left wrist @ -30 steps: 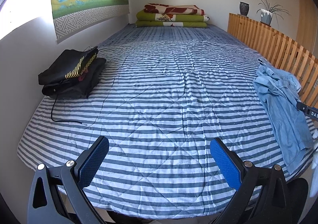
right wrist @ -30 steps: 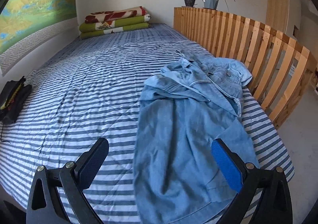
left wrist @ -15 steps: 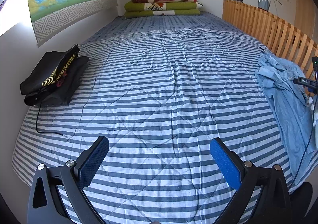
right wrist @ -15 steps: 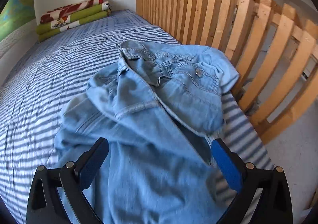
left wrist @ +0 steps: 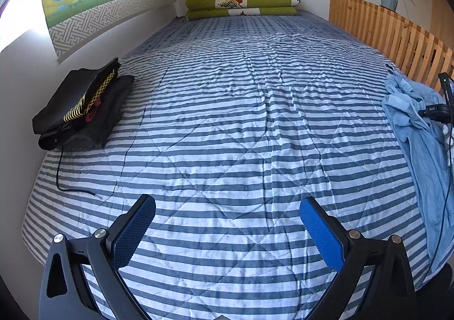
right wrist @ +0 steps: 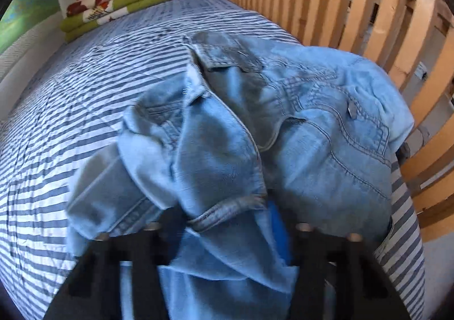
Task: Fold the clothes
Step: 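Move the right tool to the denim shirt and grasp its fabric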
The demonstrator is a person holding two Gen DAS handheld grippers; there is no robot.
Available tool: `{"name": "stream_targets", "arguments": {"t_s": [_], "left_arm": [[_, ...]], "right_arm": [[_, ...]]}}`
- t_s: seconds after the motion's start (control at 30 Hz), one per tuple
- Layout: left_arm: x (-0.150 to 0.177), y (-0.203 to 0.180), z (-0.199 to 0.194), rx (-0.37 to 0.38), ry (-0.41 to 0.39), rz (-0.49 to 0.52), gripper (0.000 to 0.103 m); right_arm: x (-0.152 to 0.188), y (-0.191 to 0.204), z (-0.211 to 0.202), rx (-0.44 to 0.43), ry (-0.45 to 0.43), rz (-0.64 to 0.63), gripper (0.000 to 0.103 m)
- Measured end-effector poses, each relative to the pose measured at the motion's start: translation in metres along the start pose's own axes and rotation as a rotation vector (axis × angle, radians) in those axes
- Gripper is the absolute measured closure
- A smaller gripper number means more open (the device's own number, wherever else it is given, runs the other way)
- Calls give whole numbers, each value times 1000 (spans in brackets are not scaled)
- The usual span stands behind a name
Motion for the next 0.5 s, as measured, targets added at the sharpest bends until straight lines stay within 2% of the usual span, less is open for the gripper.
{"name": "stream_targets", "arguments": {"t_s": [0.03,0.13,0.23,0.37,0.5], "left_arm": [[1,1,0,3,1,-3,0],[6,0,-1,14,3,-17,0],[10,1,-6,24,-2,-19,0],[11,10,-14,22,-11,-35,0],[12,29,-29,9,-34,-77,0]], "right_arm": [[-2,2,-5,17,-9,-13,93],[-14,20,-29,0,-53,-60,96],[-22,44,-57,-69,-92,-70,96],[-21,115,-110,-180,-163,-161,96],[1,210,-162,-343,-193,-231,96]]}}
Point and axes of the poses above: each gripper's, at about its wrist camera, not at the fingertips, and z roughly the way its jaws point, y to its left, x to its underside, the point moved 9 cm from there along z, roughly the way its jaws point, and after that the axes turned 11 degrees about -y, right-handed, at the moved point
